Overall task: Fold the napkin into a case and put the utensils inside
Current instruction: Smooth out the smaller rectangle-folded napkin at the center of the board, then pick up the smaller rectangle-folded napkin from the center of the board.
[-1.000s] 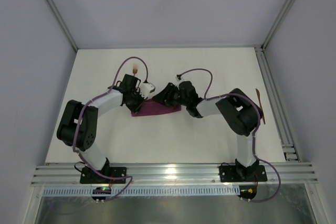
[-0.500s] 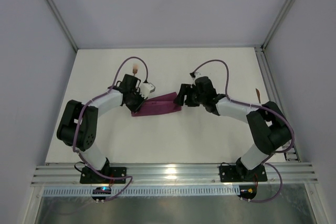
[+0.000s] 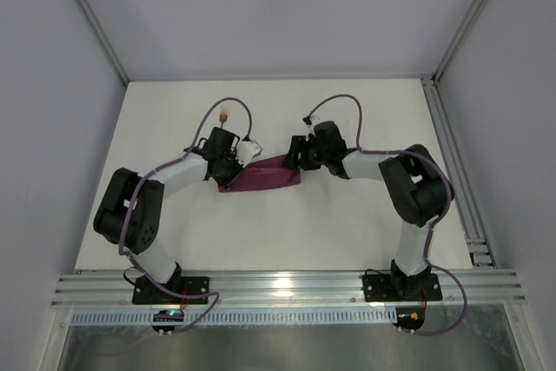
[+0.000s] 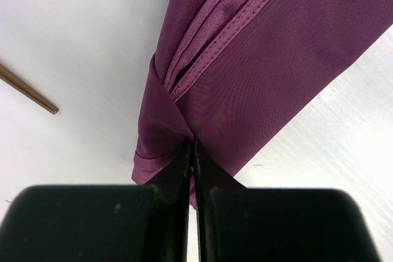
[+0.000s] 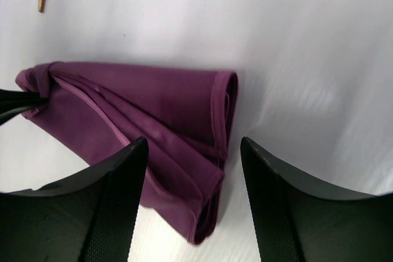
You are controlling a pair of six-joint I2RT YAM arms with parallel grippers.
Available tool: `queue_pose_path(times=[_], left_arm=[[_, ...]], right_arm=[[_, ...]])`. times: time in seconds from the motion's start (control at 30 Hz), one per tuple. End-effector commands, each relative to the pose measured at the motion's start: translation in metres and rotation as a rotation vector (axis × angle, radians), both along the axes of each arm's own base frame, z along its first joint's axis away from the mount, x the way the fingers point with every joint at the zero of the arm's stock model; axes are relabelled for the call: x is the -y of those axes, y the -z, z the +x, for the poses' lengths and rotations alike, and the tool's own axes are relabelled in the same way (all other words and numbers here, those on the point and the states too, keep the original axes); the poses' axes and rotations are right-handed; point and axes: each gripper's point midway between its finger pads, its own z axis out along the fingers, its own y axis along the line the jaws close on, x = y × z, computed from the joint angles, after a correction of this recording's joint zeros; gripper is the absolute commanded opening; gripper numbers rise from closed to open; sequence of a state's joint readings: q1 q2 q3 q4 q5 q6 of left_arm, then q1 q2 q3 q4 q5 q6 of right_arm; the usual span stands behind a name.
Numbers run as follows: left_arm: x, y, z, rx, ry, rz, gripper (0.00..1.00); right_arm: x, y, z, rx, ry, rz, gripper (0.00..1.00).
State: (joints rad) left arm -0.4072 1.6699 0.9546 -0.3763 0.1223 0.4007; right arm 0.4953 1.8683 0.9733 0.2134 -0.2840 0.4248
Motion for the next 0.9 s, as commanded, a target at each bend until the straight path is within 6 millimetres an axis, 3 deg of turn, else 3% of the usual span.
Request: queue_pose_path(times=[0.0,0.13,0.3,0.43,0.5,0.57,0.6,0.67,0.7,0.77,0.8,0.87], left_arm=[[-0.017,0.036,-0.034,-0.122,0.003,0.090,0.00],[-0.020,0.035,-0.031,-0.095,0.007,0.105,0.00],[-0.017,0.030,-0.035,-0.083,0.036,0.096,0.00],[-0.019,0.032,-0.048,-0.052,0.123,0.141,0.00],[-0.017,0.030,-0.051,-0.033,0.168,0.146,0.00],[-0.014,0.032,-0.058,-0.033,0.222,0.148,0.00],[-0.012,0.032,-0.062,-0.037,0.244,0.145,0.00],[-0.008,0.033,-0.069,-0.040,0.296,0.140,0.00],[-0.005,0.032,-0.072,-0.032,0.333,0.143,0.00],[-0.002,0.035,-0.081,-0.041,0.375,0.135,0.00],[0.000,0.034,-0.085,-0.040,0.408,0.129,0.00],[-0.001,0.031,-0.096,-0.044,0.446,0.116,0.00]], right_arm=[[0.003,0.035,-0.005,-0.083,0.005,-0.037,0.64],[-0.001,0.031,0.007,-0.068,0.020,-0.014,0.62],[-0.011,0.031,0.003,-0.117,-0.033,0.018,0.59],[0.004,0.021,-0.006,-0.064,-0.056,-0.042,0.62],[0.016,0.006,-0.002,-0.001,-0.057,-0.091,0.64],[0.025,-0.025,0.003,0.105,-0.111,-0.140,0.68],[0.023,-0.045,0.011,0.159,-0.138,-0.141,0.69],[0.018,-0.059,0.003,0.186,-0.261,-0.167,0.72],[0.010,-0.078,0.011,0.218,-0.297,-0.154,0.72],[0.011,-0.058,0.005,0.139,-0.379,-0.202,0.72],[0.006,-0.063,0.010,0.142,-0.400,-0.199,0.72],[-0.001,-0.045,-0.003,0.061,-0.464,-0.165,0.72]])
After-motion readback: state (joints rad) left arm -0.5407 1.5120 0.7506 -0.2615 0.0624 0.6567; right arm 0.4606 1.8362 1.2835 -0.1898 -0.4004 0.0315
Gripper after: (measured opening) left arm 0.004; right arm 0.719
